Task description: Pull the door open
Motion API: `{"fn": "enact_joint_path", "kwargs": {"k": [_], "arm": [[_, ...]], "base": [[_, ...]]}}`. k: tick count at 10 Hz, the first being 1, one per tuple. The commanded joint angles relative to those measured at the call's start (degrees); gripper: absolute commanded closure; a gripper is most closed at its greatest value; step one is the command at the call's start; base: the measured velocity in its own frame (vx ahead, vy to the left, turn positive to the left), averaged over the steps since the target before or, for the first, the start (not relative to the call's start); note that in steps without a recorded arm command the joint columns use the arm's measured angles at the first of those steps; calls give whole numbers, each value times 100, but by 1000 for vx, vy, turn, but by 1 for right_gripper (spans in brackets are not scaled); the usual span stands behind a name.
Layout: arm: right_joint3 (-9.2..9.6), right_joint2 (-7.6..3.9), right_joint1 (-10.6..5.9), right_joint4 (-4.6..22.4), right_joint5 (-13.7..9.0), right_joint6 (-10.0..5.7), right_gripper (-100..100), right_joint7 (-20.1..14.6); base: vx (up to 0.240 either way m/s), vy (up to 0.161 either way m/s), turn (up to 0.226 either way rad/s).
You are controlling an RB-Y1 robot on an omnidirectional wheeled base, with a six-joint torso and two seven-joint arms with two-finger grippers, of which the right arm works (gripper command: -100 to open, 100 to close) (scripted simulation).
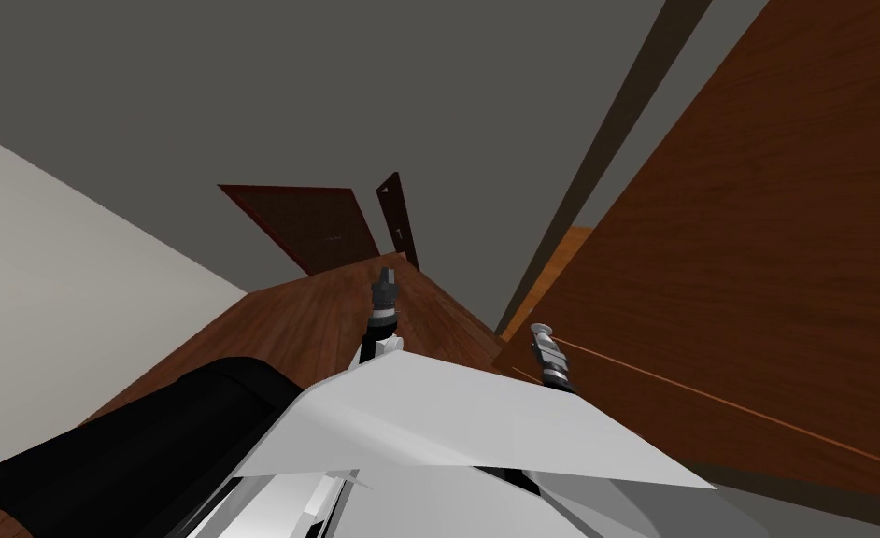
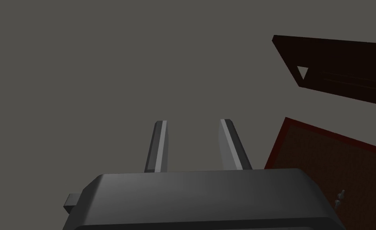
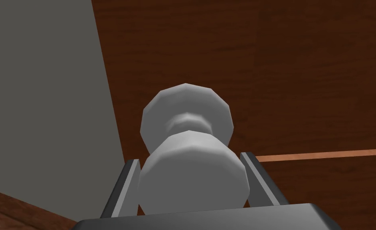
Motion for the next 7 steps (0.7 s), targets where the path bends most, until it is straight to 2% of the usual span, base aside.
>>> {"fn": "enact_joint_path", "kwargs": {"k": [1,2,3,7], "arm": [[125,-108,40,-39,45,-57,100,-175],[71,-70,15,3,24,-33,100,-104],[227,-179,104,-30,87,-114,100,-267],[530,-427,279,-126,213,-309,100,-580]], "base": [[-221,-28,154],[-98,-15,40],[-190,-27,108],[-258,-28,125]]}}
